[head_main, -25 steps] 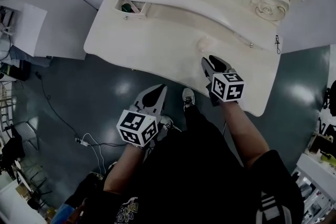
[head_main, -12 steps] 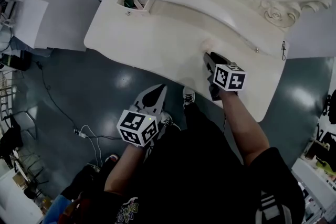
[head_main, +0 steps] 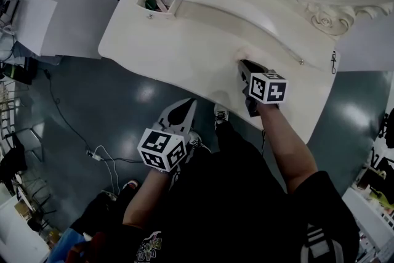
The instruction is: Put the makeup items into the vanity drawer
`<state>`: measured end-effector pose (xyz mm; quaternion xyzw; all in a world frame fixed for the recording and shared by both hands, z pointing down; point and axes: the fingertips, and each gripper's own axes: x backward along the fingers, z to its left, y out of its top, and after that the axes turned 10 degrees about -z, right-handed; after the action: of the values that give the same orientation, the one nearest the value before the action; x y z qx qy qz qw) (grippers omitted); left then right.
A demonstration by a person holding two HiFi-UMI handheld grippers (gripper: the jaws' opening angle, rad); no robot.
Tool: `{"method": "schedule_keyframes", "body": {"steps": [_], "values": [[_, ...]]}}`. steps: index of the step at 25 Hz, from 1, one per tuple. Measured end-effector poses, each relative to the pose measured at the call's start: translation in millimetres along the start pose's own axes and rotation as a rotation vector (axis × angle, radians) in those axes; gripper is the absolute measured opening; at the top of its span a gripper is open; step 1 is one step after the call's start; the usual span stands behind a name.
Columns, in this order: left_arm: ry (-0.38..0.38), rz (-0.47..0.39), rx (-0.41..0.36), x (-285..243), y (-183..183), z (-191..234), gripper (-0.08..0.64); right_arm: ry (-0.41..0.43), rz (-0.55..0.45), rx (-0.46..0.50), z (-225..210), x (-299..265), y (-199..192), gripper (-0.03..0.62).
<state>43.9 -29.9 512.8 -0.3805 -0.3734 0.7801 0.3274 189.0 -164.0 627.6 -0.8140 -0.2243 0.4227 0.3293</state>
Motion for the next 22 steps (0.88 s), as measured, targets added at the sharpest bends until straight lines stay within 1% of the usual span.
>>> {"method": "schedule_keyframes", "body": {"steps": [6, 10, 15, 22], "values": [[0.0, -0.014, -0.003, -1, 7, 2, 0.0, 0.008, -0.013, 0.045, 9, 7, 5, 0.049], [0.004, -0.028, -0.012, -2, 16, 3, 0.0, 0.042, -0.036, 0.088, 27, 12, 19, 0.04], [0.004, -0.049, -0.024, -5, 27, 2, 0.0, 0.119, -0.076, 0.151, 60, 17, 40, 0.038], [0.041, -0.108, -0.057, -2, 53, 8, 0.0, 0.275, -0.143, 0.226, 125, 21, 76, 0.038]]}}
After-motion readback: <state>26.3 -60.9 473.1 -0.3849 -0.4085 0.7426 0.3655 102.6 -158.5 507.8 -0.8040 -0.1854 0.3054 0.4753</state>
